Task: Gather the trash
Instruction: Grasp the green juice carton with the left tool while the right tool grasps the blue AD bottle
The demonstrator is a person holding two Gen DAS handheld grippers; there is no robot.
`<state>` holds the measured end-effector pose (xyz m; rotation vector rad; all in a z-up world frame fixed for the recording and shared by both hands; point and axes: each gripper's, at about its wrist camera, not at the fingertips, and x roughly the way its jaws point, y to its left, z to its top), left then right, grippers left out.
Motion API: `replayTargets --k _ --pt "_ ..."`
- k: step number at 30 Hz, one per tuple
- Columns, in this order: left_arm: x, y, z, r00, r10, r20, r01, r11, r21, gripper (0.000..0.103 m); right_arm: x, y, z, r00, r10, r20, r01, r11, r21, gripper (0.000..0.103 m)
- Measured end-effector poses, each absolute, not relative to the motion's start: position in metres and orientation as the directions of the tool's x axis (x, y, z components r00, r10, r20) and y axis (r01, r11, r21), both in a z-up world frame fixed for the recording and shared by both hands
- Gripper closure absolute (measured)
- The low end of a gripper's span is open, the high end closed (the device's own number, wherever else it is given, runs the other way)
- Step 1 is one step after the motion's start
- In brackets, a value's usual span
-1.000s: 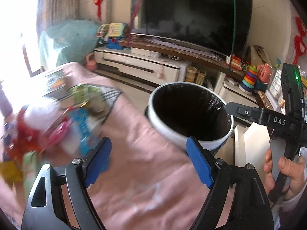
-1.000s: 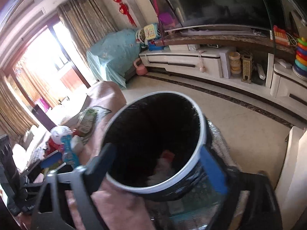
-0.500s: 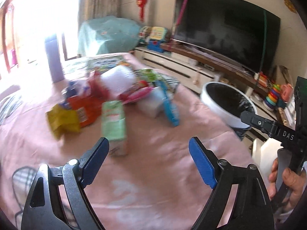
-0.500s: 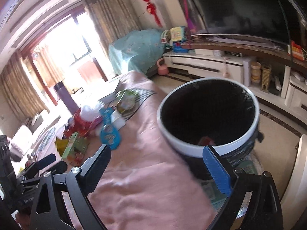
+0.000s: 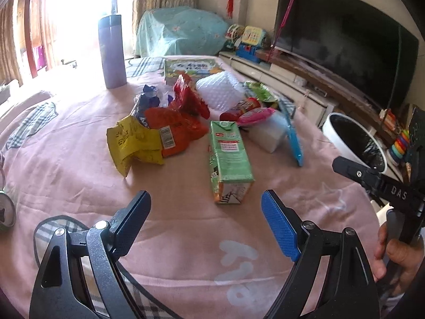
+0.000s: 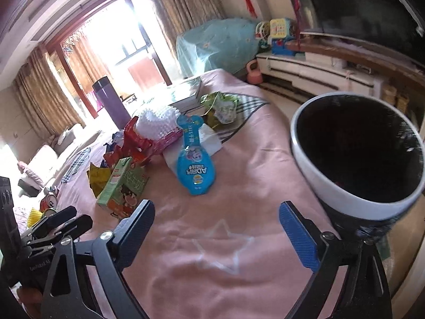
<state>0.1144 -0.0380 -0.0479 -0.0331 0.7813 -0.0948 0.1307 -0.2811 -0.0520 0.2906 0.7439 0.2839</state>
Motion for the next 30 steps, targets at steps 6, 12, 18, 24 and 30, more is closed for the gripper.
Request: replayTargets --k 6,12,18,24,30 --pt "0.13 -0.047 -0.05 0.696 -0.108 -0.71 0.087 0.994 -0.066 0.017 0.15 -0.271 -0.054 0.672 0.382 -0.634 -0.169 0.913 0.37 0.032" --pt "0.149 -0.053 -0.057 0.669 -0.114 -0.734 0.093 0.993 -0.069 0.03 0.169 -0.258 -0.057 0.646 0.396 -0.652 -0.202 0.913 0.354 0.035" --pt "0.163 -0.055 -0.064 0.642 -0.159 -0.75 0.12 0.987 -0.106 0.06 0.195 -0.251 -0.068 0.6 0.414 -0.684 -0.218 0.908 0.358 0.044" --pt "0.161 -0.054 -0.064 0.648 -0.18 -0.74 0.131 0.983 -0.125 0.072 0.195 -0.251 -0.069 0.602 0.436 -0.669 -0.228 0.897 0.379 0.056" --pt "0.149 -0.058 -0.052 0.674 -0.195 -0.713 0.153 0.981 -0.123 0.072 0.169 -0.265 -0.055 0.644 0.438 -0.627 -0.228 0.892 0.39 0.057"
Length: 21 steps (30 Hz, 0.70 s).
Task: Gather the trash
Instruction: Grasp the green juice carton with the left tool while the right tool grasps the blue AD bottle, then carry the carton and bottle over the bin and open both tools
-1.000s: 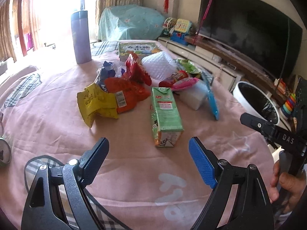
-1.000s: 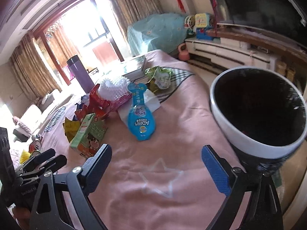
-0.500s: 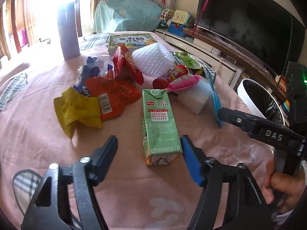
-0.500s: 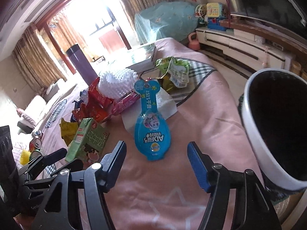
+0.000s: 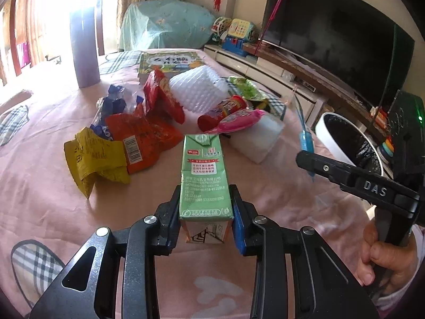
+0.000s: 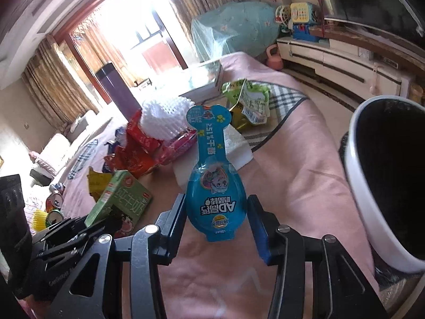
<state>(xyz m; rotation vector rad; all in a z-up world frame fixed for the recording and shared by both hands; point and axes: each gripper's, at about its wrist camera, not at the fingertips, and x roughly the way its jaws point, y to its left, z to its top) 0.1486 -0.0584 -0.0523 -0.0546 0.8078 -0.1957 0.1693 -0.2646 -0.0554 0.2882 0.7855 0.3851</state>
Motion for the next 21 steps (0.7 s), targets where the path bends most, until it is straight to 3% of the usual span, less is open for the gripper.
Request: replayTargets --k 21 --pt "0.12 -0.146 -0.021 0.689 -0.322 -0.65 0.343 0.934 -0.099 0.072 0.097 -0.355 -0.035 0.741 0.335 -0.582 -0.099 0.912 0.399 0.057"
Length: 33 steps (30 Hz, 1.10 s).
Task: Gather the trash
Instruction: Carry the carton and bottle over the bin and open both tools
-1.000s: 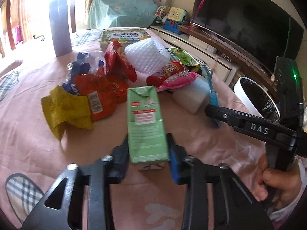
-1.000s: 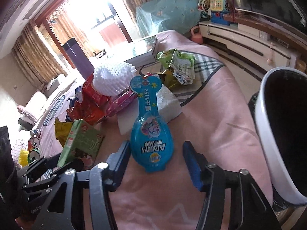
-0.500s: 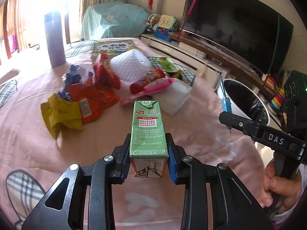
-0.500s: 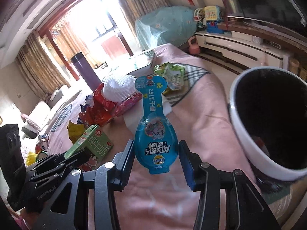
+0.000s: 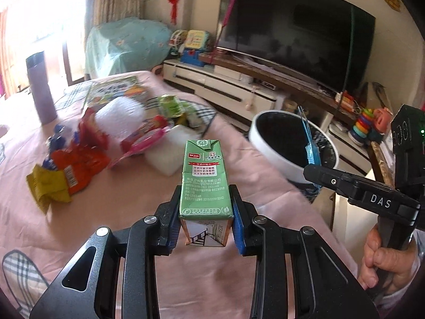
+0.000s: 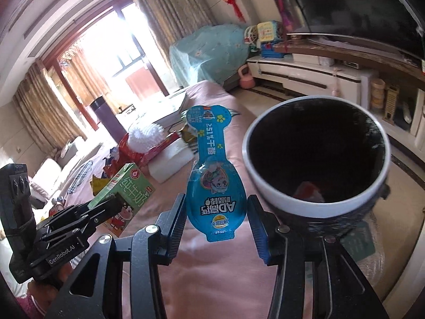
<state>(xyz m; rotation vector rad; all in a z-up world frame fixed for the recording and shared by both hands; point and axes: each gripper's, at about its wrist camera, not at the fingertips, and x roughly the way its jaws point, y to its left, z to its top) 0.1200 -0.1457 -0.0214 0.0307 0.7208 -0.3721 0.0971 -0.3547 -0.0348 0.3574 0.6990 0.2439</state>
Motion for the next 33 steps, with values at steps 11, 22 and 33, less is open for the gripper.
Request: replayTargets --k 11,22,33 --pt "0.125 -0.197 -0.01 0.678 -0.378 -0.631 0.426 0.901 -0.082 0.072 0.092 -0.407 -0.03 0.775 0.255 -0.578 -0.005 0.917 0.399 0.057" --pt "0.146 -0.24 -0.001 0.667 -0.409 -0.622 0.489 0.871 -0.049 0.072 0.104 -0.439 -0.033 0.78 0.22 -0.586 0.045 0.914 0.402 0.057" --pt "0.166 -0.265 -0.004 0.645 -0.426 -0.635 0.507 0.86 -0.062 0.072 0.115 -0.462 -0.037 0.771 0.199 -0.605 0.079 0.913 0.4 0.057"
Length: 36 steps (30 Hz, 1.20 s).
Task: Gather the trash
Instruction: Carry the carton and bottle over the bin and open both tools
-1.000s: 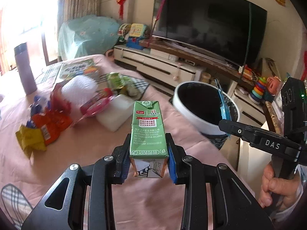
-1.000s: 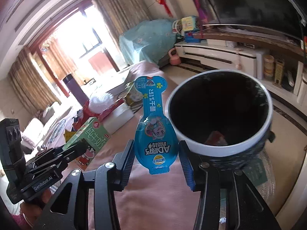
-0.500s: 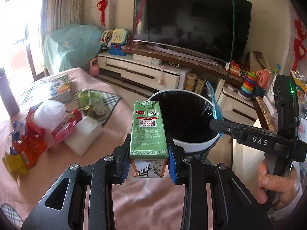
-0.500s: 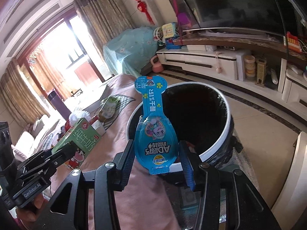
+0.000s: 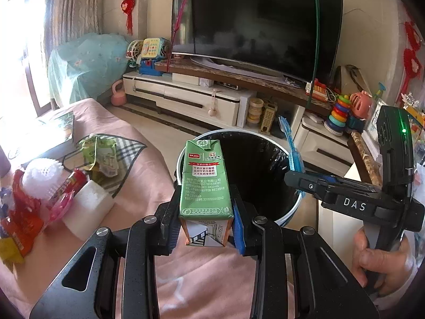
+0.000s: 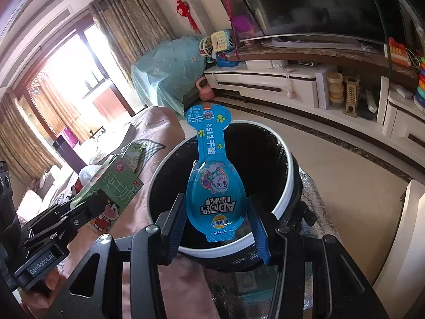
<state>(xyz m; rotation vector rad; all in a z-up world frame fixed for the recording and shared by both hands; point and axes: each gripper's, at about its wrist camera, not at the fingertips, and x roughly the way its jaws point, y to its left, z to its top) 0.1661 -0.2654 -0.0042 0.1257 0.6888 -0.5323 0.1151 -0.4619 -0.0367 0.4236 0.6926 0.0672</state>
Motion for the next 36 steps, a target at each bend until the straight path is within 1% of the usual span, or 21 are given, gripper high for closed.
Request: replayTargets --k 20,22,23,24,25,26,28,30,32,33,34,36 --pt "0.187 -0.289 -0.015 0.599 -0.451 -0.662 0.538 0.839 -0.084 0.072 0.137 -0.473 -0.043 0.74 0.198 -0.643 0.101 0.912 0.398 0.056" --pt "0.189 -0.29 -0.018 0.592 -0.452 -0.668 0.542 0.836 -0.086 0.071 0.138 -0.475 -0.043 0.736 0.204 -0.645 0.103 0.908 0.405 0.054" --pt "0.19 -0.29 -0.019 0.587 -0.451 -0.672 0.542 0.836 -0.088 0.067 0.14 -0.476 -0.043 0.734 0.207 -0.647 0.106 0.906 0.411 0.054" --pt "0.19 -0.29 -0.02 0.584 -0.449 -0.676 0.54 0.837 -0.09 0.059 0.141 -0.476 -0.044 0.731 0.204 -0.651 0.113 0.905 0.411 0.054" --pt "0.19 -0.288 -0.021 0.585 -0.447 -0.677 0.535 0.84 -0.093 0.055 0.141 -0.477 -0.044 0.727 0.2 -0.657 0.121 0.905 0.409 0.052" --pt "0.188 -0.286 -0.021 0.588 -0.446 -0.675 0.529 0.843 -0.097 0.048 0.141 -0.479 -0.044 0.726 0.196 -0.659 0.127 0.904 0.408 0.051" --pt "0.183 -0.278 -0.02 0.595 -0.45 -0.666 0.523 0.846 -0.105 0.046 0.138 -0.48 -0.043 0.733 0.196 -0.651 0.129 0.9 0.416 0.046" --pt "0.179 -0.27 -0.02 0.6 -0.441 -0.668 0.51 0.854 -0.105 0.036 0.135 -0.479 -0.041 0.74 0.194 -0.644 0.128 0.899 0.418 0.042" --pt "0.174 -0.258 -0.021 0.605 -0.432 -0.669 0.492 0.863 -0.112 0.033 0.13 -0.475 -0.038 0.75 0.198 -0.631 0.123 0.895 0.428 0.036" --pt "0.172 -0.254 -0.022 0.604 -0.428 -0.672 0.485 0.867 -0.115 0.031 0.126 -0.472 -0.036 0.757 0.201 -0.622 0.119 0.893 0.434 0.031" --pt "0.169 -0.246 -0.024 0.604 -0.42 -0.678 0.473 0.873 -0.12 0.03 0.124 -0.469 -0.033 0.764 0.203 -0.613 0.114 0.892 0.438 0.026" --pt "0.164 -0.232 -0.026 0.604 -0.41 -0.684 0.452 0.883 -0.13 0.029 0.117 -0.46 -0.029 0.778 0.205 -0.595 0.105 0.89 0.444 0.02"
